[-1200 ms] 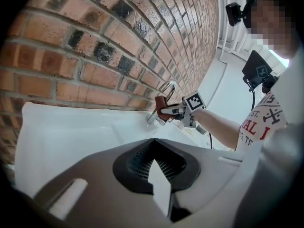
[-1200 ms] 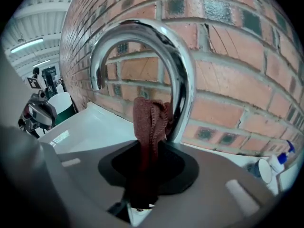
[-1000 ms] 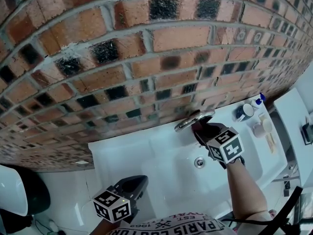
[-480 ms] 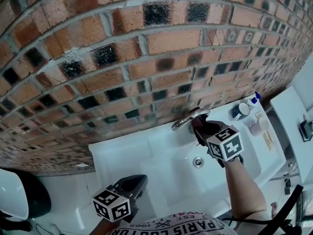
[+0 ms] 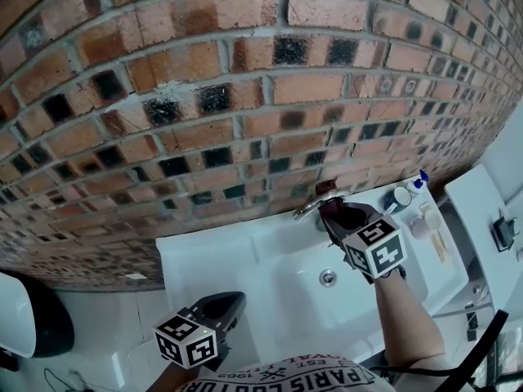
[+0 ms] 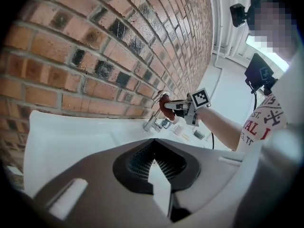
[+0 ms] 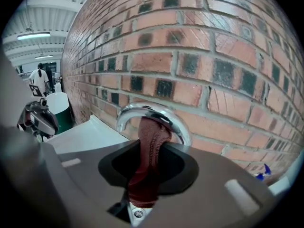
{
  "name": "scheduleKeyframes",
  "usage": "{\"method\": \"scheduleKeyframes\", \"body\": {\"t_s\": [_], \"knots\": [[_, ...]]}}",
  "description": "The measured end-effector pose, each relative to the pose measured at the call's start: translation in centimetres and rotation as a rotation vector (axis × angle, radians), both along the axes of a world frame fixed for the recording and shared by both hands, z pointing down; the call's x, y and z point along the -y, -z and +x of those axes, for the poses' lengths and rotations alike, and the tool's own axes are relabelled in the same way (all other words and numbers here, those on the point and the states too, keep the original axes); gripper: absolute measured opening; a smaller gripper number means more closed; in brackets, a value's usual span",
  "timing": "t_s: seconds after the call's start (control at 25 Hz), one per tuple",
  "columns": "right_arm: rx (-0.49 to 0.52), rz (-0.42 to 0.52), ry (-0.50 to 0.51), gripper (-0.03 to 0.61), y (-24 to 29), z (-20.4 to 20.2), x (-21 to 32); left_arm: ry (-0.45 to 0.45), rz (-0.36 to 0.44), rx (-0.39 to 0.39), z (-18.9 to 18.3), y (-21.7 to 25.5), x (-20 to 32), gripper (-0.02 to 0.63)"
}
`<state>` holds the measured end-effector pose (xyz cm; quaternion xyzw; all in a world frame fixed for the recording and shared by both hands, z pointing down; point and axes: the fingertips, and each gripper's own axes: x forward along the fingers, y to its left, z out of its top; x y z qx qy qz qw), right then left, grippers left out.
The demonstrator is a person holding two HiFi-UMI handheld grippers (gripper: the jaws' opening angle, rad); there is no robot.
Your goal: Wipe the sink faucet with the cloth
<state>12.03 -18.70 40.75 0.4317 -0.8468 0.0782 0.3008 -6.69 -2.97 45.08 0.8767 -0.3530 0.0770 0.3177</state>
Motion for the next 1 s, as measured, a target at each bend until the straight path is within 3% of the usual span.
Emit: {"method": "scheduleKeyframes", "body": {"t_s": [0.28,0.6,0.8,1.0], "knots": [[-0.038,-0.015,0.061,0.090,-0.9,-3.6,-1.7,0.036,0.009,-0.021,-1.7,0.2,-0.7,0.005],[-0.042,-0.030,0.066,0.089,-1.4,-3.7,-1.8,0.024,0.023,-0.050,-1.8,0.7,-0.6,0.005],[0.068,-0.075,0.094,0.091,-1.2,-3.8,-5.1,0.017,0.032,-0.035,-1.6,1.3,-0.3,0.005],[0.219,-0.141,0.233,0.091,-1.8,-7.0,-11.3,0.014,0.032,-0.012,-1.5,1.5,-1.3,0.005]]}}
